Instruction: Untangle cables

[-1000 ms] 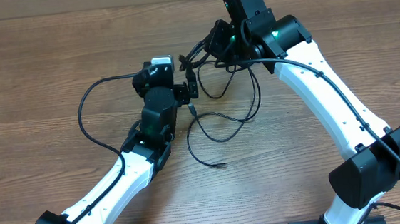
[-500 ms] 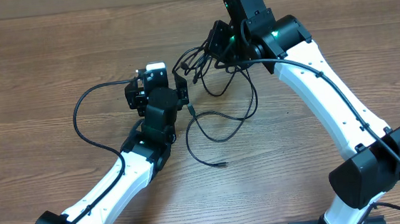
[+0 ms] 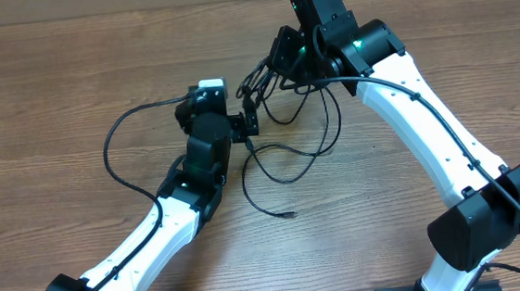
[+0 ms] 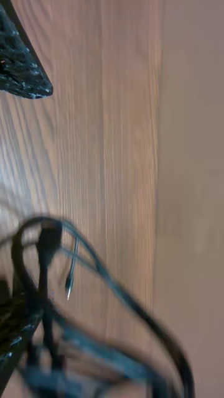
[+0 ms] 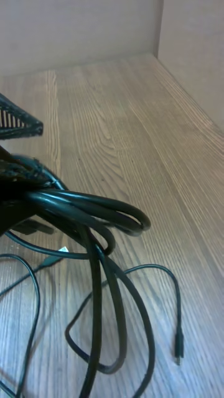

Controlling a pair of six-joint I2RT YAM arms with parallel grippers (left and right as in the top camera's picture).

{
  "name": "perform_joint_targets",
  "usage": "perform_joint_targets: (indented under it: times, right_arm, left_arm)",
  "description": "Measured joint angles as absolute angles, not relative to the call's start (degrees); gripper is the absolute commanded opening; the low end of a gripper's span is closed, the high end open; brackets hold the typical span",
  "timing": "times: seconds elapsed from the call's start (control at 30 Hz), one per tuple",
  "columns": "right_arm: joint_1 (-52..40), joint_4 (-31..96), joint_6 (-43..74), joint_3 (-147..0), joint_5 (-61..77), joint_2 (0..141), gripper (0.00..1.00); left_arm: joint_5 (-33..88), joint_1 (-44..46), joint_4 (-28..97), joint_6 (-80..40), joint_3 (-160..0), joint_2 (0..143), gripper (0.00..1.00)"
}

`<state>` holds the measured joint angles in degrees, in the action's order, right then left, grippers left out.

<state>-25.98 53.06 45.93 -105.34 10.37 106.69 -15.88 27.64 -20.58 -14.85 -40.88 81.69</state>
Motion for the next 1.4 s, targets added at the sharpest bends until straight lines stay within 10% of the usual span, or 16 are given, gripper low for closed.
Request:
perform_joint_targets:
  times: [0.73, 1.4]
  right_arm:
    - [-26.0, 52.3, 42.0, -105.3, 8.5, 106.7, 0.04]
    - [-26.0, 50.4, 40.0, -105.3, 10.3, 106.7, 0.04]
  left_arm:
    - [17.5, 27.5, -23.1, -14.6, -40.9, 81.7, 1.00]
    - [-2.6, 27.5, -21.4, -15.6, -40.9, 81.7, 1.00]
